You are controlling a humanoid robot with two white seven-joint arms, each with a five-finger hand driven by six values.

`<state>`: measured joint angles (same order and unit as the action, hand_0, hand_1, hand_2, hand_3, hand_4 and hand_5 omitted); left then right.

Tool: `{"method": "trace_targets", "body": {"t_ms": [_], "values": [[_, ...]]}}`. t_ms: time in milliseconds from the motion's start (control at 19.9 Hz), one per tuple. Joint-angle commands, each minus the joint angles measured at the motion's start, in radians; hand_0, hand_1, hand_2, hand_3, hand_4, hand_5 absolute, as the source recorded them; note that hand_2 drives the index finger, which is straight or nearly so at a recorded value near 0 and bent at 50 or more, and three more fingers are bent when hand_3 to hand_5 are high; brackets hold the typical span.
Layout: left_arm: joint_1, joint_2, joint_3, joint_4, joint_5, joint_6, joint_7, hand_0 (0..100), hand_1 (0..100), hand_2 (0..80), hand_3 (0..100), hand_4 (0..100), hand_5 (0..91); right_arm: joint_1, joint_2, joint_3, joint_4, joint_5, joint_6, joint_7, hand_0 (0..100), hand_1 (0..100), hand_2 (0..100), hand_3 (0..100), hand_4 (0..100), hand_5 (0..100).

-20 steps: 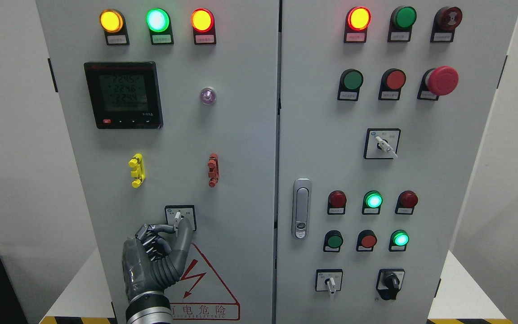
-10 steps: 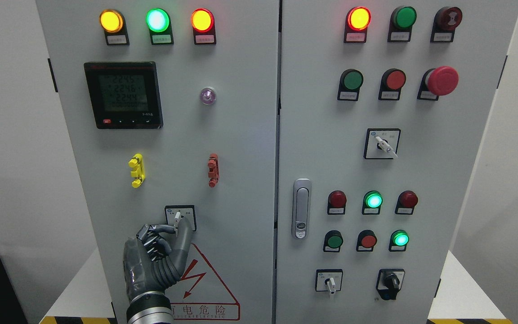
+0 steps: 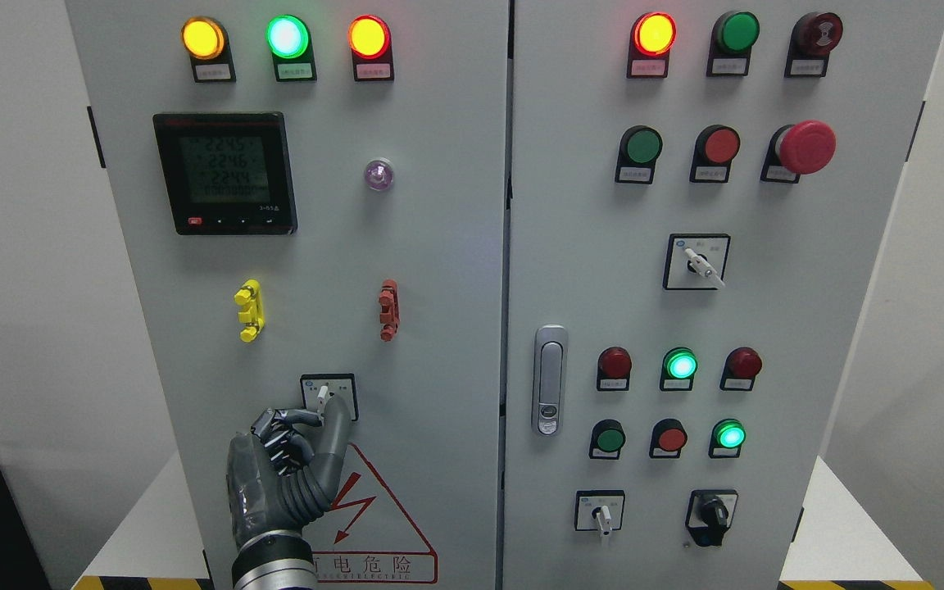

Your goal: Turn on light switch 1

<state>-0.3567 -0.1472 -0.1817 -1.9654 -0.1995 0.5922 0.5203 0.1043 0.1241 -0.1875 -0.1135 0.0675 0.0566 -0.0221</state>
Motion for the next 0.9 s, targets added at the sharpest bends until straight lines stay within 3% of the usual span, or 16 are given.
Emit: {"method": "trace_targets", "body": {"t_ms": [0, 852], "values": [[-0.001, 0.0, -0.001, 0.0, 0.0, 0.0, 0.0, 34, 56, 59.5, 100, 96, 84.8, 0.0, -0.001, 0.0, 0.0, 0.0, 0.0, 0.001, 0, 0, 0, 0, 0, 0], [-0.001, 0.0, -0.002, 0.0, 0.002, -0.002, 0.0, 47, 49, 59.8, 100, 96, 84.8, 0.0, 0.0, 0.0, 0.0, 0.0, 0.0, 0.001, 0, 0, 0, 0, 0, 0]]}}
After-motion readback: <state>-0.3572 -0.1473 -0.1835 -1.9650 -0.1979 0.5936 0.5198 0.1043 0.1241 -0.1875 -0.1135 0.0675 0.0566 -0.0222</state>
